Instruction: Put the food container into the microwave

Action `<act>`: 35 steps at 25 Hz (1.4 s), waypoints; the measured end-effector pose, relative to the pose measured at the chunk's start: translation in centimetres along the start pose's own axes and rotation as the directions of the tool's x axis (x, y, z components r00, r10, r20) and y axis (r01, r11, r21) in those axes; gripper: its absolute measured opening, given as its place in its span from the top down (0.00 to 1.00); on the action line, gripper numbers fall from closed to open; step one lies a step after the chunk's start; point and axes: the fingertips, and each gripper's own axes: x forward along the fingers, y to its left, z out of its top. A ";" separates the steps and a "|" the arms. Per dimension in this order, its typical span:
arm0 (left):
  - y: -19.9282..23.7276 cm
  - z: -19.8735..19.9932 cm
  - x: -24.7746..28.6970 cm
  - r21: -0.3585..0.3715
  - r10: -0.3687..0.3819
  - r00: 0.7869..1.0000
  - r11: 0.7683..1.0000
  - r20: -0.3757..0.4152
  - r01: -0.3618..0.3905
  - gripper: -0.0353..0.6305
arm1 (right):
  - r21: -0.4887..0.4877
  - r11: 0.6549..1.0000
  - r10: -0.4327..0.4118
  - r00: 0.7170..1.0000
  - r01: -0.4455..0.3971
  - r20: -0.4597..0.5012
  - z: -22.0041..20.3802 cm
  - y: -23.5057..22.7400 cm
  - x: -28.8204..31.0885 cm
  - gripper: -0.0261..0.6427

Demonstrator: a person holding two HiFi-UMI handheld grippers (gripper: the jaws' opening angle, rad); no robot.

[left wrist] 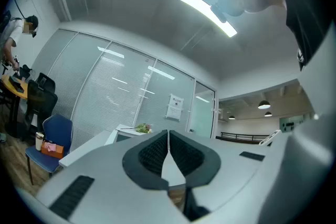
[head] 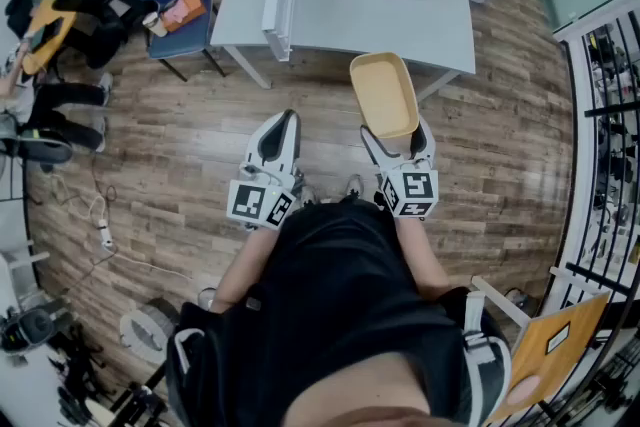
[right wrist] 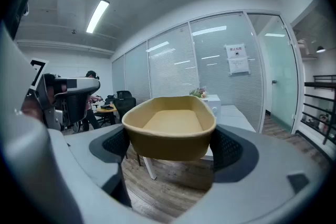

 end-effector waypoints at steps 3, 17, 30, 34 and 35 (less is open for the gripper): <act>-0.2 -0.1 -0.1 0.000 -0.001 1.000 1.000 0.002 0.001 0.90 | -0.001 1.000 0.001 1.000 -0.001 -0.001 0.0 -0.1 -0.1 0.22; -2.3 -0.9 1.4 -0.001 0.010 1.000 1.000 -0.001 -0.010 0.90 | 0.019 1.000 0.022 1.000 -0.022 -0.006 -0.3 -2.1 -0.2 0.22; -4.1 -2.3 7.1 0.000 0.069 0.998 0.998 0.006 -0.069 0.90 | 0.029 0.995 0.098 0.995 -0.097 -0.035 -1.5 -7.6 5.4 0.22; -2.2 -2.8 9.9 -0.003 0.069 0.998 0.998 0.006 -0.069 0.90 | 0.039 0.995 0.096 0.995 -0.095 -0.034 -1.2 -8.6 9.1 0.22; -1.4 -2.9 10.9 -0.008 0.071 0.997 0.997 0.009 -0.071 0.90 | 0.039 0.995 0.094 0.995 -0.093 -0.037 -1.1 -9.0 10.4 0.22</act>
